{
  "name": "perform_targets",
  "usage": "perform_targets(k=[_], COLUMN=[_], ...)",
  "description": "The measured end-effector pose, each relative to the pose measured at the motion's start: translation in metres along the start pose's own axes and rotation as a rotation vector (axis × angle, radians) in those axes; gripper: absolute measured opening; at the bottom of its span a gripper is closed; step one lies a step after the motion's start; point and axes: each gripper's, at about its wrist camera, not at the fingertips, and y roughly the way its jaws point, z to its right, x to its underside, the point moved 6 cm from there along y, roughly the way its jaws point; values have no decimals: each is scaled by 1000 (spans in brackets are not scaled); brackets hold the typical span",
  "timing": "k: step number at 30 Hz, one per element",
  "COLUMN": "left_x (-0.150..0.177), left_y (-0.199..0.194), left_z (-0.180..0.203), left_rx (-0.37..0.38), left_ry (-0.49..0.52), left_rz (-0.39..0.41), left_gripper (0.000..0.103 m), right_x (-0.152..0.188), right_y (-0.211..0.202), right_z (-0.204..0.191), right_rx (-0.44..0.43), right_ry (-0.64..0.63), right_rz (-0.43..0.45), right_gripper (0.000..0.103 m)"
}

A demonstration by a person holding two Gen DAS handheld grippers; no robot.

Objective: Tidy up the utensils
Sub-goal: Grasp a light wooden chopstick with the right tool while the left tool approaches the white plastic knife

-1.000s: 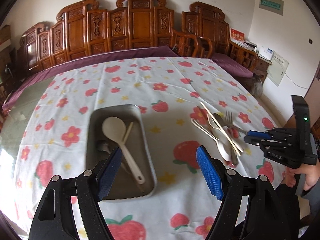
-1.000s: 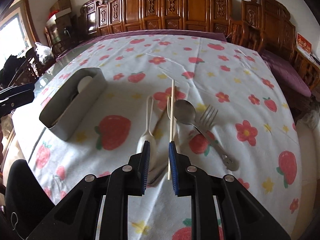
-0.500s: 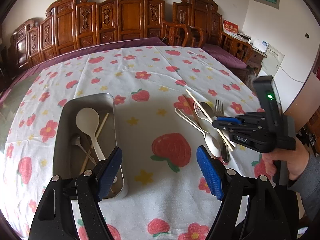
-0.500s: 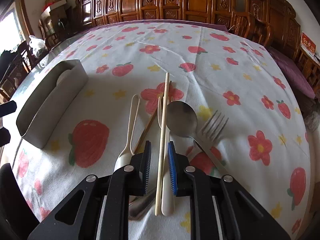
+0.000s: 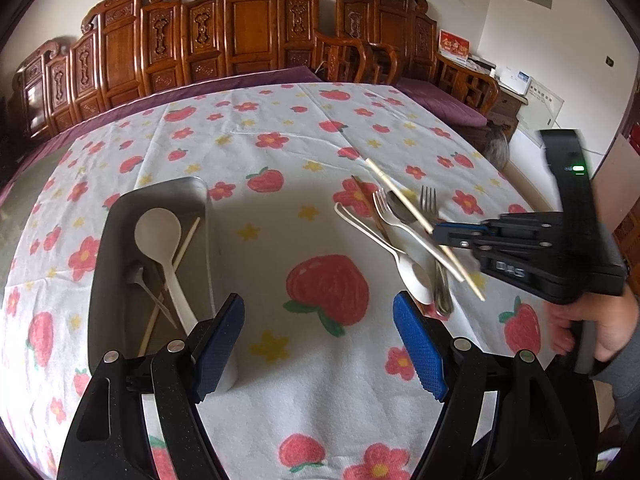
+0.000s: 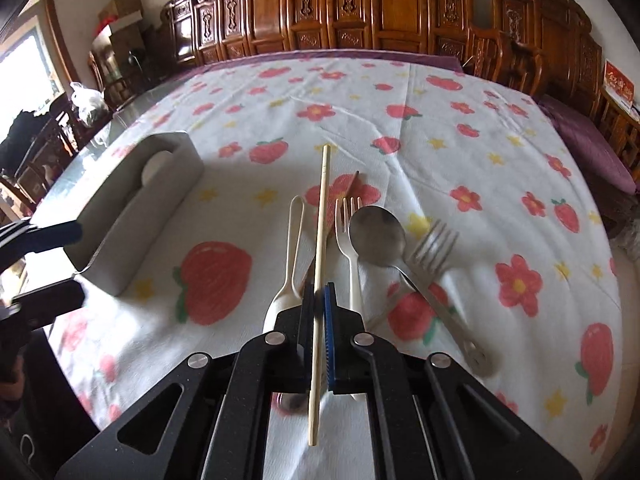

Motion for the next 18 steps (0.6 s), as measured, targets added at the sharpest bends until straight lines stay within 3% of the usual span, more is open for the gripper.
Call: perform_targets(k=[8, 18], left_x=[-6, -14], left_y=[15, 54], left_z=[23, 54], left_rx=[12, 48], left_ry=[28, 40], left_rz=[-13, -47], left_gripper=[74, 73], right_x=[21, 41], right_y=[-42, -46], right_z=[19, 43], right_rx=[-4, 19], right_ry=[71, 111], right_rz=[47, 43], right_gripper=[6, 6])
